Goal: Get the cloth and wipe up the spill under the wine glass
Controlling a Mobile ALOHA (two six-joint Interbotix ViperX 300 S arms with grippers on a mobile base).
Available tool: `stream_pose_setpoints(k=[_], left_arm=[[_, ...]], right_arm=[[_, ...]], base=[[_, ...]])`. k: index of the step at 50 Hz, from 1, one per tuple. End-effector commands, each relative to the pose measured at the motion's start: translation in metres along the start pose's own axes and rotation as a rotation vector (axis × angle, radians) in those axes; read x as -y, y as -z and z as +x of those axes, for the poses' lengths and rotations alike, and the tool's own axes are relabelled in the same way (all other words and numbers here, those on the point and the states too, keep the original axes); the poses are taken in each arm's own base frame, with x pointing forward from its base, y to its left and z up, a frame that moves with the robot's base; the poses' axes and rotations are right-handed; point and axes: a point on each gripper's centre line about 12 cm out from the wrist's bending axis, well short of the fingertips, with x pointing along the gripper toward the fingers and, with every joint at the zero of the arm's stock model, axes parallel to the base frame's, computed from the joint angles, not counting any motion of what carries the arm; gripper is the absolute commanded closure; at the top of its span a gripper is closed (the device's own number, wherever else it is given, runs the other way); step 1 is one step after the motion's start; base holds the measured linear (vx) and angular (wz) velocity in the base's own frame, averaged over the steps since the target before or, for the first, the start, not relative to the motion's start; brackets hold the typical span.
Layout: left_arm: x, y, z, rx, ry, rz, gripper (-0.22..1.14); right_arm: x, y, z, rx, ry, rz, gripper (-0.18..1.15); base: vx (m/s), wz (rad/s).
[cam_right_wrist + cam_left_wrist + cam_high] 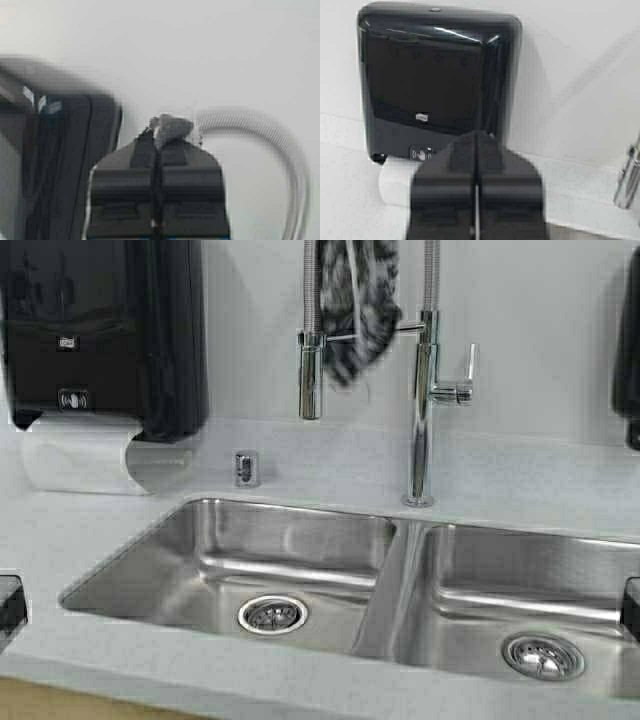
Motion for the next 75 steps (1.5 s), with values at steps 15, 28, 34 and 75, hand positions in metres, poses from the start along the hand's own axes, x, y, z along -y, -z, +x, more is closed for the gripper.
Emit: stream_pose_setpoints(k=[15, 28, 34, 75], left_arm=[[-0.001, 0.002, 0.004, -0.018, -0.005, -0.014, 0.89], [0.0, -0.002, 0.004, -0.007, -0.006, -0.029, 0.89], [-0.001, -0.003, 0.005, -0.004, -0.007, -0.033, 0.89], [0.0, -0.005, 0.01, -0.018, -0.008, -0.019, 0.89]], right_arm=[[0.012, -0.089, -0.012, 0.116, 0.015, -0.015, 0.9], [-0.004, -0.101, -0.027, 0.037, -0.034, 0.012, 0.9], [-0.016, -0.092, -0.036, -0.001, -0.066, 0.073, 0.9], [-0.031, -0.014, -0.064, -0.199, -0.085, 0.18, 0.9]], base=[[-0.17, 0.06], [-0.14, 0.15], [-0.14, 0.2], [-0.12, 0.46]])
